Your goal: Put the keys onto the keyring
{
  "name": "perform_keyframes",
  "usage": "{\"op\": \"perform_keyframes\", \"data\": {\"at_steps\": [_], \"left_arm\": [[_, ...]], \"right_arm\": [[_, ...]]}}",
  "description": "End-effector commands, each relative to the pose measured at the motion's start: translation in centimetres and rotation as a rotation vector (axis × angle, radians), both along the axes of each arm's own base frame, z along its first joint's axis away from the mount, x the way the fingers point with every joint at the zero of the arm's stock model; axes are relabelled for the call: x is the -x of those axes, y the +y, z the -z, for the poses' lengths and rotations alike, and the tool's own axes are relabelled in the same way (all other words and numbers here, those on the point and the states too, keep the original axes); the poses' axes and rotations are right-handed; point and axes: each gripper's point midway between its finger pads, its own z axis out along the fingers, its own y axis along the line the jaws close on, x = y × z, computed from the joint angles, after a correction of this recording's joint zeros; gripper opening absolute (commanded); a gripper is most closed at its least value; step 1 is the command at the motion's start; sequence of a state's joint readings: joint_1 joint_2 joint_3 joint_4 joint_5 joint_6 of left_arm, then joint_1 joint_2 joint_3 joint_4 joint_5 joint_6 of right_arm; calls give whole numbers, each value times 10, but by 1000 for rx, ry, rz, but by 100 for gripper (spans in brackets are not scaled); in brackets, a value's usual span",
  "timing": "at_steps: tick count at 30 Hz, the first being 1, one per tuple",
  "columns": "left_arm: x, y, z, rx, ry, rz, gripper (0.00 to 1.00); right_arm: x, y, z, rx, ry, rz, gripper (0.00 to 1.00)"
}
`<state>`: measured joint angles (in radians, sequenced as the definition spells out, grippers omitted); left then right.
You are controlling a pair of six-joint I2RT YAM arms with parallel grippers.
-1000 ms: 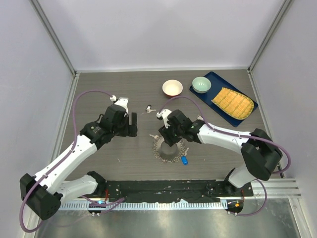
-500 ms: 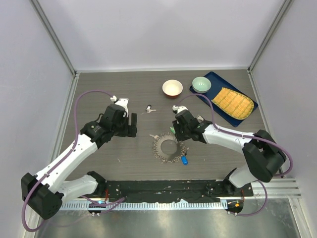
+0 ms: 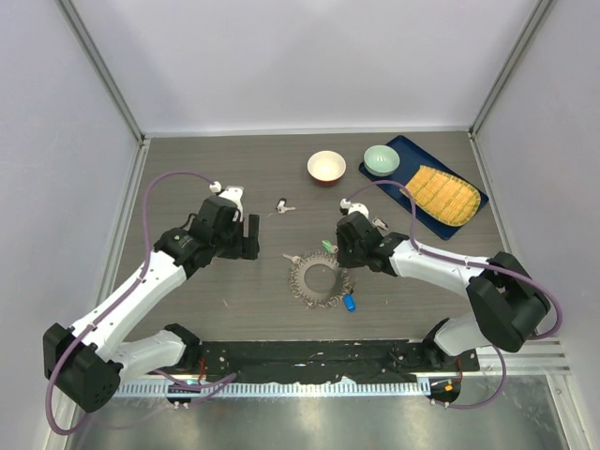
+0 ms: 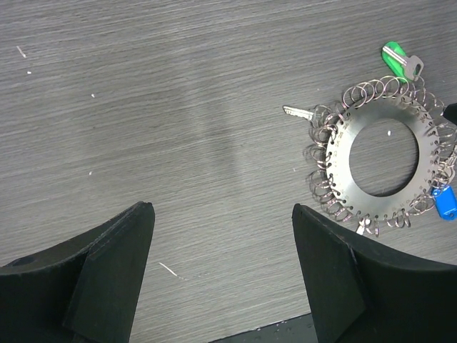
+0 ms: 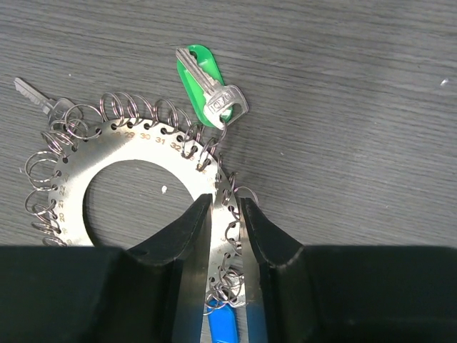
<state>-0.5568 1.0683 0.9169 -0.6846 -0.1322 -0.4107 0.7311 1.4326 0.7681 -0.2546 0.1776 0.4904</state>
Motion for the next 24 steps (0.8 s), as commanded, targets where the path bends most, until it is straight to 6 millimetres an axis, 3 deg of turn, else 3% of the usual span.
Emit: {"op": "perform_keyframes", "data": {"at_steps": [1,11,24], "left_arm": [[-5,-4,-3,24,-13,13,82],[-5,-4,1,27,6,12,83],[-5,-5,4,30,21,15,83]], "right_arm": [[-7,0,-9,-31,-42,50,28],[-10,10,4,-56,-25,38,25],[-4,-4,18,-5,-12,67,22]]}}
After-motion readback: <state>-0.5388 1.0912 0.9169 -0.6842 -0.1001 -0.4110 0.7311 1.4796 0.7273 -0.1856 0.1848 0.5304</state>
